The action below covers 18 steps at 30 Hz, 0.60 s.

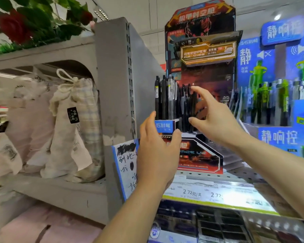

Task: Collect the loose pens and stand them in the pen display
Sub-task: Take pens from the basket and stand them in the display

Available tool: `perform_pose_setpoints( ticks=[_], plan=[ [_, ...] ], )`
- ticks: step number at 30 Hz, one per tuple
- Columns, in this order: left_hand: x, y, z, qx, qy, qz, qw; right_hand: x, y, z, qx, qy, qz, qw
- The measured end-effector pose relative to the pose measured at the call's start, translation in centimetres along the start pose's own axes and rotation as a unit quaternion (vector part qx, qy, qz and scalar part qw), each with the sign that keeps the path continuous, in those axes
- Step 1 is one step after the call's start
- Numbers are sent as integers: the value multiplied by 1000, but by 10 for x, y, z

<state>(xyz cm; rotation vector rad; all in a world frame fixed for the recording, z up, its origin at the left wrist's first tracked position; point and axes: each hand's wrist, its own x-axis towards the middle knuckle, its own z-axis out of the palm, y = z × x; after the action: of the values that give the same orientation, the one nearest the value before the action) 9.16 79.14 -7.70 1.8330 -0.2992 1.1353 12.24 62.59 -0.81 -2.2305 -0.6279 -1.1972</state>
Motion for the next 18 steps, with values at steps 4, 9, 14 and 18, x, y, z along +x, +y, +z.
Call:
perform_pose_setpoints(
  ticks=[4,9,14,18],
  plan=[
    [0,0,0,-18,-5,-10,1000,1,2,0,12,-23,23,999],
    [-1,0,1,-29,-13,-5,999,2,3,3,26,-70,25,997],
    [-1,-1,2,-38,-8,-2,999,-4,12,3,63,-107,36,992],
    [0,1,0,-34,-9,-9,999,-8,14,5,78,-114,47,989]
  ],
)
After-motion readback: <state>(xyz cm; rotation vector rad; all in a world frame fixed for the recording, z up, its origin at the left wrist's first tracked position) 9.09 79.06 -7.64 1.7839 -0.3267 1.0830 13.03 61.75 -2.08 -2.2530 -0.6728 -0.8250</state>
